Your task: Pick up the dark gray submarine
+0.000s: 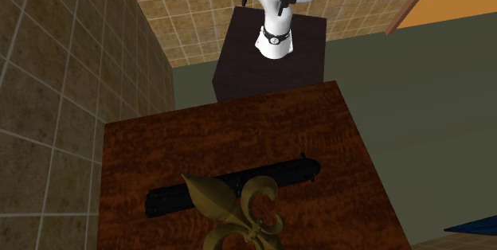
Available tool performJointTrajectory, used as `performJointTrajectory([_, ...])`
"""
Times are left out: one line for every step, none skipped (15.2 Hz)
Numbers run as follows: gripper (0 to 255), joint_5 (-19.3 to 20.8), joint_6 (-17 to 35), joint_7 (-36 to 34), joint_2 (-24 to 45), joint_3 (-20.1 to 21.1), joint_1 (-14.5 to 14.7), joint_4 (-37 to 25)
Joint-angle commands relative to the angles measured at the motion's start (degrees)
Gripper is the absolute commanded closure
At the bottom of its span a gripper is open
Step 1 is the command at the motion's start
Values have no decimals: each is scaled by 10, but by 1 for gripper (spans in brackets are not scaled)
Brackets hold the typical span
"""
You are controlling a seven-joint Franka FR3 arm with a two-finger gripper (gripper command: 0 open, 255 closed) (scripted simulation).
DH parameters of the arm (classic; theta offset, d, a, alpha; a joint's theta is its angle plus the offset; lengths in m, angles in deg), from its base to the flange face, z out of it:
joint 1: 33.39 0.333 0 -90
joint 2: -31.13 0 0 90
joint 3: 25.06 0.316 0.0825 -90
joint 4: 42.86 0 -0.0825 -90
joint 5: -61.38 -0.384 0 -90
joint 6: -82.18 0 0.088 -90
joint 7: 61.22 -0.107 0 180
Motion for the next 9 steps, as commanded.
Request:
performJointTrajectory([0,0,0,0,0,0,0,0])
performJointTrajectory([0,-9,18,-22,12,7,-3,3])
performJointTrajectory([0,-17,36,-45,24,13,-6,5])
performJointTrajectory([0,-25,54,-66,38,20,-9,6])
performJointTrajectory([0,-33,72,-88,51,26,-13,6])
performJointTrajectory([0,-40,90,-109,66,33,-16,5])
performJointTrajectory([0,-46,108,-129,81,39,-19,3])
performJointTrajectory([0,-52,125,-150,97,45,-22,1])
performJointTrajectory([0,-57,143,-170,113,50,-25,-3])
